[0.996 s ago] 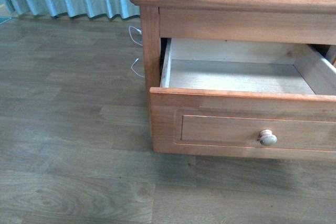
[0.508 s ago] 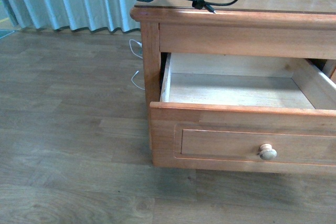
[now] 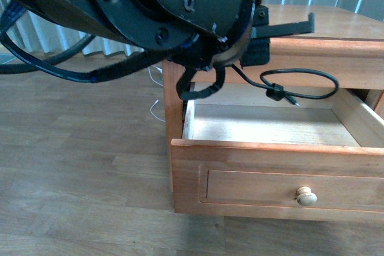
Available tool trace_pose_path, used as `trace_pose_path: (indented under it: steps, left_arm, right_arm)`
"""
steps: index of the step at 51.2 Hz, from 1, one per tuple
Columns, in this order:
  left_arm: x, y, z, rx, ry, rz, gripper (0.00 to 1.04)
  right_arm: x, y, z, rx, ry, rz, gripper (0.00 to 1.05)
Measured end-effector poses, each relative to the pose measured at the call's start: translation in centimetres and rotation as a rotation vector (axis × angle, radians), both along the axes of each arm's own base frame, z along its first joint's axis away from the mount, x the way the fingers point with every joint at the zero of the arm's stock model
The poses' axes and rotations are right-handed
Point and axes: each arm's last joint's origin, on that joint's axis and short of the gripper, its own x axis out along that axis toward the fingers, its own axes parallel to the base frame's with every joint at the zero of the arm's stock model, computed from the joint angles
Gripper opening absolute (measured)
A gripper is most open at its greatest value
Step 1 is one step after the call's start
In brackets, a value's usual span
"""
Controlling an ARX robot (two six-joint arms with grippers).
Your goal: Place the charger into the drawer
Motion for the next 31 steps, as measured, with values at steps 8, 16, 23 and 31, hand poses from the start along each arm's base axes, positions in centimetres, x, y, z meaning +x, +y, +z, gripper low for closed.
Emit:
trace_pose_path:
  steps: [8,16,23,31]
  left_arm:
    - [-0.2,-1.2,-2.0,-0.007,0.055,-0.017,0.23]
    - [0.6,-2.2,-4.7,-0.011,0.128,0.001,0.23]
    - [1.7,-2.9,-6.3,-0.019,0.169,0.03,0.23]
    - [3.2,-3.7,-7.3,-0.04,0.191,0.064,0.23]
  right_arm:
    - [0.0,0.0,0.0,0.0,0.0,0.0,0.97]
    - [0.0,0.0,0.0,0.0,0.0,0.0,0.97]
    - [0.0,0.0,0.0,0.0,0.0,0.0,0.97]
    - [0.0,0.0,0.0,0.0,0.0,0.0,0.97]
